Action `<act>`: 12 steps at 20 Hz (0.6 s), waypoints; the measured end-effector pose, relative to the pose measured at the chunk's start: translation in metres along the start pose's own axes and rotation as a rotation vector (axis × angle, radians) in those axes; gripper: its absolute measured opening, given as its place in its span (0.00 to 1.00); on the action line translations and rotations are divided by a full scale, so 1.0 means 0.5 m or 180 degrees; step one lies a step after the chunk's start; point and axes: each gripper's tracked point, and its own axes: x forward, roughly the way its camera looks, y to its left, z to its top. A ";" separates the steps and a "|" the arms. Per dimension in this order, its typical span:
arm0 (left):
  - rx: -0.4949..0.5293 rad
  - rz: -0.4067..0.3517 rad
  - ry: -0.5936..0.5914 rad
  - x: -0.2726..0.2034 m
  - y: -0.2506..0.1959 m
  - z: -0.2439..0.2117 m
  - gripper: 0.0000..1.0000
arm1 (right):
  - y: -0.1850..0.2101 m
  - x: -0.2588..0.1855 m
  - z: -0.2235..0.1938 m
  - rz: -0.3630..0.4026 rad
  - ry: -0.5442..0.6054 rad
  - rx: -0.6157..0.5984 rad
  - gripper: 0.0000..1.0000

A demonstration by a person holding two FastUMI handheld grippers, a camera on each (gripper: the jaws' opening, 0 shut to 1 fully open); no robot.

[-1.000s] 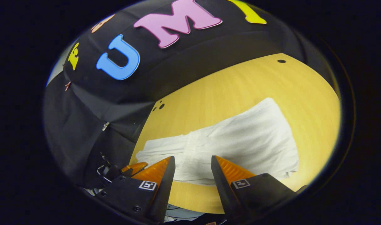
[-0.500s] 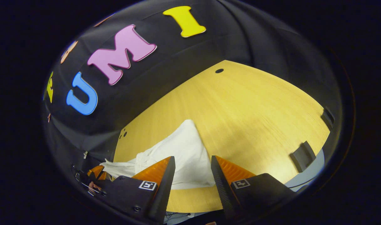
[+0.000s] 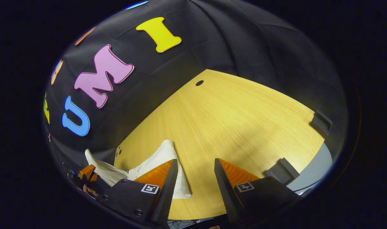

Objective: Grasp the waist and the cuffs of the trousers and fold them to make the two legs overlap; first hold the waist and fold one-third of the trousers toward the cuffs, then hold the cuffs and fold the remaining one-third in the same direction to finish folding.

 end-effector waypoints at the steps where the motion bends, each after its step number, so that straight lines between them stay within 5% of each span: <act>1: 0.0064 -0.0028 0.0069 0.009 -0.021 -0.022 0.06 | -0.006 0.003 0.004 -0.0009 0.0001 0.0007 0.72; 6: 0.0338 -0.0066 0.0484 0.039 -0.070 -0.172 0.07 | -0.033 0.030 0.020 0.0001 0.0046 0.0073 0.72; 12: 0.0672 0.0033 0.1262 0.052 -0.029 -0.386 0.07 | -0.053 0.038 0.025 0.0002 0.0102 0.0130 0.72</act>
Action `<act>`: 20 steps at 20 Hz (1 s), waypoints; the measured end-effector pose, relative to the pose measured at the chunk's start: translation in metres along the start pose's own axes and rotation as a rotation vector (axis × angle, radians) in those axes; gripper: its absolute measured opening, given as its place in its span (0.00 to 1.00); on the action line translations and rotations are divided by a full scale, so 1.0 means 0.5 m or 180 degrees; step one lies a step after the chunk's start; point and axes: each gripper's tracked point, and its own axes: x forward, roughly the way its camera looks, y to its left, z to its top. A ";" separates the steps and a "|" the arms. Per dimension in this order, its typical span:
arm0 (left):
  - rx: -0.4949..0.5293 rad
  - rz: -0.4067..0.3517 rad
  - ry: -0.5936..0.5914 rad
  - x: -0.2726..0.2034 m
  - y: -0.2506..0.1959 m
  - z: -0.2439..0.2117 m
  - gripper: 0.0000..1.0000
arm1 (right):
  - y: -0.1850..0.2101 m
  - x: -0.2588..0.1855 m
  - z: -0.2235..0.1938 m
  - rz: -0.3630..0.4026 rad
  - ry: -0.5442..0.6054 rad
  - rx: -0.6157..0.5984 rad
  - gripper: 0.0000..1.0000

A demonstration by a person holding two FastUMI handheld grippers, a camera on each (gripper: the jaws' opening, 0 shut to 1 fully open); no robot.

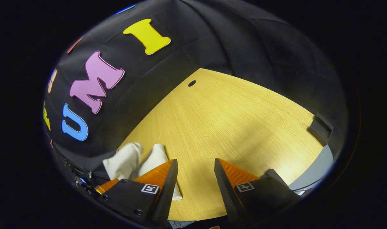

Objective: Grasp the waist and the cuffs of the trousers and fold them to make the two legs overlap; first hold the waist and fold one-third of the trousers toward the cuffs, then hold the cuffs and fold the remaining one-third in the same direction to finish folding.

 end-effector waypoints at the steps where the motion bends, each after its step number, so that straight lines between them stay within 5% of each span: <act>1: 0.0056 0.0022 0.0090 0.006 0.008 -0.032 0.07 | 0.000 0.000 0.001 -0.0004 0.0004 0.0011 0.72; 6: 0.0538 -0.0001 0.0328 0.016 0.004 -0.100 0.07 | -0.001 0.003 0.001 0.0002 0.0018 -0.0047 0.72; 10: 0.1043 -0.0060 0.0398 0.009 -0.019 -0.087 0.19 | 0.006 0.010 -0.004 0.0024 0.0046 -0.0025 0.72; 14: 0.1691 -0.0338 0.0584 -0.011 -0.071 -0.109 0.41 | 0.007 0.011 -0.009 0.0022 0.0059 -0.0011 0.72; 15: 0.1847 -0.0472 0.0645 -0.011 -0.096 -0.135 0.65 | 0.007 0.008 -0.011 0.0022 0.0061 -0.0012 0.72; 20: 0.1953 -0.0837 0.0818 -0.024 -0.158 -0.191 0.80 | 0.030 0.000 -0.018 0.0098 0.0044 -0.0023 0.72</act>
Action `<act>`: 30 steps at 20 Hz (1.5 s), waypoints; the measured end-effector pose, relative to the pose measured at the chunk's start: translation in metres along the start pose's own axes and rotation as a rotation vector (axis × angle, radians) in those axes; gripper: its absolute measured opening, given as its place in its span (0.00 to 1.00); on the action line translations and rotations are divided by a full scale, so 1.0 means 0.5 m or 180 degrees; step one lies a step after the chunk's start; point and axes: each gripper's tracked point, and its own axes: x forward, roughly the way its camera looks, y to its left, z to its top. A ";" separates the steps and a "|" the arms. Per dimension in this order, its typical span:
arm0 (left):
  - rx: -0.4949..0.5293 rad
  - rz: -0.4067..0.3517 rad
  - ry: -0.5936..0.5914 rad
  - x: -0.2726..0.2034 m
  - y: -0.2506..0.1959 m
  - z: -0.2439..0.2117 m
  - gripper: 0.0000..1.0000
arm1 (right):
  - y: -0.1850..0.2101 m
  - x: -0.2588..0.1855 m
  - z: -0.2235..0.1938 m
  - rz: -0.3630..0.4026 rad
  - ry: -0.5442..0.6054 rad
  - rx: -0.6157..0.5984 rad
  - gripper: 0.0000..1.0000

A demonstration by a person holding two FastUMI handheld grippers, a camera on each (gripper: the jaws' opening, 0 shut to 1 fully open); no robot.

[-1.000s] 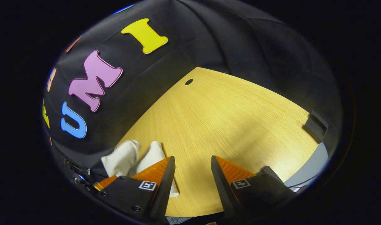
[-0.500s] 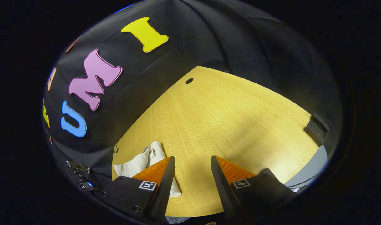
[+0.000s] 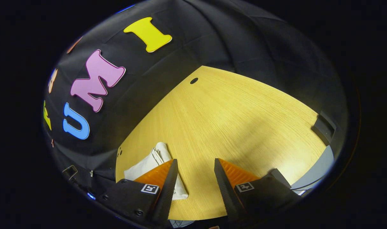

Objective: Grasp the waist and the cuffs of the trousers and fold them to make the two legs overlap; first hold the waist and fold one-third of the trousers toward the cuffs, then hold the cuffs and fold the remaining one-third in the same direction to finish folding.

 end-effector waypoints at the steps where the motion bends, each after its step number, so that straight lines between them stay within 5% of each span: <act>1: -0.0090 -0.0019 -0.0021 -0.003 -0.007 0.001 0.81 | 0.009 -0.003 -0.003 0.0051 -0.0005 -0.0019 0.72; 8: -0.0848 0.0110 -0.0422 -0.112 0.037 0.060 0.82 | 0.144 -0.030 -0.046 0.0566 0.0079 -0.0272 0.72; 16: -0.1153 0.0746 -0.1046 -0.331 0.190 0.140 0.82 | 0.328 -0.092 -0.087 0.0999 0.0108 -0.0683 0.86; 26: -0.1708 0.1384 -0.1692 -0.554 0.287 0.149 0.84 | 0.469 -0.152 -0.070 0.0904 -0.0421 -0.1550 0.88; 30: -0.1769 0.1496 -0.1589 -0.570 0.297 0.114 0.86 | 0.501 -0.145 -0.101 0.0977 -0.0349 -0.1611 0.88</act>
